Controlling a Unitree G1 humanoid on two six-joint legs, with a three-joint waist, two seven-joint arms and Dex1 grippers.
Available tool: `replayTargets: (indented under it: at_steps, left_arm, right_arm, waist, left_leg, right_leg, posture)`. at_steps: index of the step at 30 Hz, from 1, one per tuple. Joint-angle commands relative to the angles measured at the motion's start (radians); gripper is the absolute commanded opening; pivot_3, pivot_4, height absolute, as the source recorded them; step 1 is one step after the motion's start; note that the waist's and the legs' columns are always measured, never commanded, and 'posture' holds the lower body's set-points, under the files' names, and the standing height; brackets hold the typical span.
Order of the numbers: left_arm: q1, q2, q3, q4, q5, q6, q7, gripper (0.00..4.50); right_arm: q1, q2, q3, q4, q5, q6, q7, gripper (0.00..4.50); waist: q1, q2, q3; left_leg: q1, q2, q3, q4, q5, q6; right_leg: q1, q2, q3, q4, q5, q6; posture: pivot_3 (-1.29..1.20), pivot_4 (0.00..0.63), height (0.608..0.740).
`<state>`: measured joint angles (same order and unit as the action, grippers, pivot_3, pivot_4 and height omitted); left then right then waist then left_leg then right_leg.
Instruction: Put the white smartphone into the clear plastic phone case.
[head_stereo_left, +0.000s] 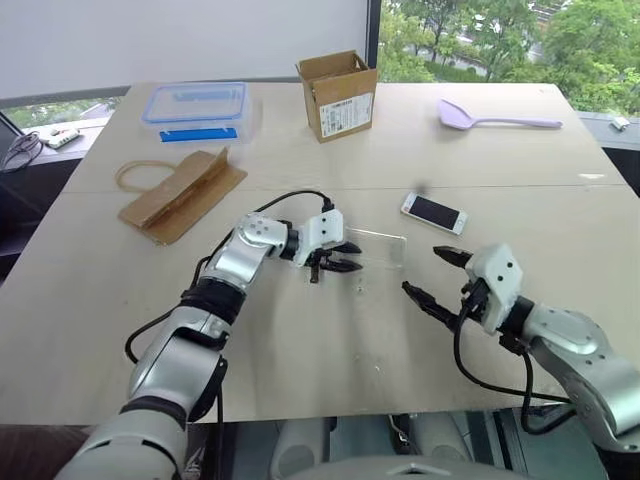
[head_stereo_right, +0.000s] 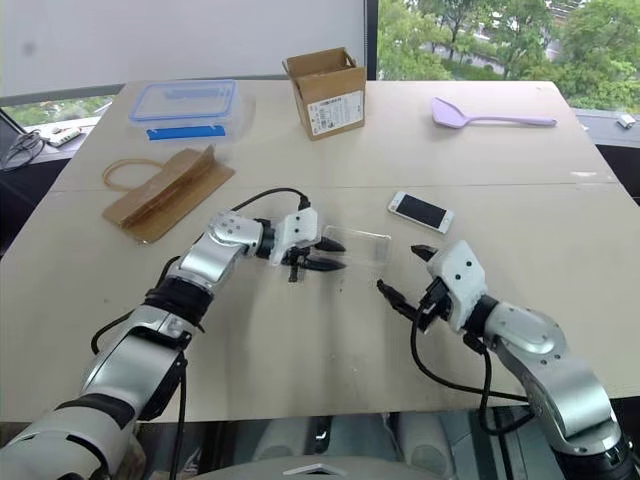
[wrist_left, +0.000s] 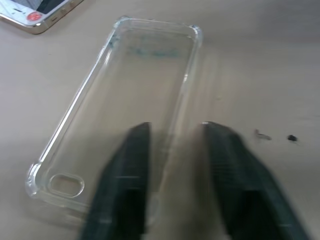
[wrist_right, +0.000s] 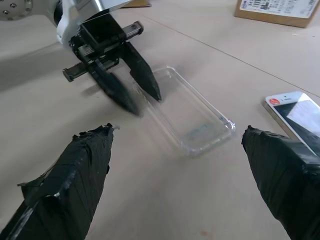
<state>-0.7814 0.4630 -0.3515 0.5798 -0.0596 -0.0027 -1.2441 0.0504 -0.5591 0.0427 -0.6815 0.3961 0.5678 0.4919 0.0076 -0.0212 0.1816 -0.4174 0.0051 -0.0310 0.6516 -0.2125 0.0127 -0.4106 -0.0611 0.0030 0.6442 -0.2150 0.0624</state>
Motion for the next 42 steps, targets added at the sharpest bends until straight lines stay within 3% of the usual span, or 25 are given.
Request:
replayTargets:
  at_steps: [1,7,11,15,18,24,33,42]
  left_arm:
    - [0.041,-0.007,-0.013,-0.120,-0.006,0.129,-0.025,0.07]
    - [0.119,-0.013,-0.008,-0.438,-0.019,0.437,0.068,0.07]
    - [0.188,0.010,-0.010,-0.601,-0.029,0.505,0.087,0.07]
    - [0.228,0.049,0.002,-0.654,-0.062,0.532,0.062,0.07]
    - [0.239,0.062,0.013,-0.680,-0.086,0.556,0.066,0.98]
    - [0.331,0.083,0.158,-0.773,-0.191,0.519,0.105,3.88]
    - [0.535,0.128,0.346,-0.951,-0.341,0.528,0.175,3.88]
    - [0.683,0.141,0.422,-1.055,-0.386,0.514,0.281,3.88]
  right_arm:
    - [0.027,0.000,-0.041,-0.063,-0.019,-0.007,-0.031,4.50]
    - [0.033,-0.002,-0.063,-0.089,0.003,0.016,-0.034,4.50]
    - [0.021,-0.022,-0.071,-0.036,-0.006,-0.007,0.003,4.50]
    - [-0.098,-0.057,-0.064,0.078,0.006,0.004,0.075,4.50]
    - [-0.196,-0.105,-0.055,0.198,-0.007,-0.002,0.146,4.50]
    - [-0.467,-0.141,0.050,0.534,-0.139,-0.081,0.240,4.50]
    - [-0.860,0.005,0.177,1.215,-0.299,-0.298,0.362,4.50]
    - [-1.087,0.094,0.177,1.763,-0.413,-0.432,0.385,4.50]
  waist:
    - [0.000,0.000,0.000]
    - [0.002,0.000,0.000]
    - [0.002,0.000,0.000]
    - [-0.011,0.001,0.000]
    - [-0.017,0.001,0.000]
    - [-0.025,0.001,0.000]
    - [-0.027,0.002,0.001]
    - [-0.029,0.003,0.001]
  left_leg:
    - [0.000,0.000,0.000,0.000,0.000,0.000]
    - [0.000,0.000,-0.001,0.000,0.000,0.000]
    - [0.000,0.000,0.000,0.000,0.000,0.000]
    - [0.002,0.001,0.000,0.000,0.000,0.000]
    - [0.002,0.001,0.000,0.000,0.000,0.000]
    - [0.002,0.002,0.002,0.000,0.000,0.000]
    - [0.002,0.002,0.005,-0.002,0.000,0.000]
    - [0.003,0.002,0.006,-0.003,0.000,0.000]
  right_leg:
    - [0.000,0.000,0.000,0.000,0.000,0.000]
    - [0.000,0.000,0.000,0.001,0.000,0.000]
    - [0.000,0.000,0.000,0.001,0.000,0.000]
    - [0.000,0.001,0.000,0.001,-0.003,-0.003]
    - [0.000,0.001,0.001,0.001,-0.003,-0.004]
    - [-0.001,0.001,0.002,0.001,0.001,-0.004]
    - [-0.003,0.003,0.006,0.000,0.002,-0.004]
    - [-0.002,0.002,0.007,0.000,0.003,-0.004]
  posture:
    - [0.00,0.150,0.740]
    - [0.00,0.150,0.740]
    - [0.00,0.150,0.740]
    - [0.00,0.150,0.740]
    - [0.00,0.150,0.740]
    - [0.00,0.150,0.740]
    - [0.00,0.150,0.740]
    - [0.00,0.150,0.740]
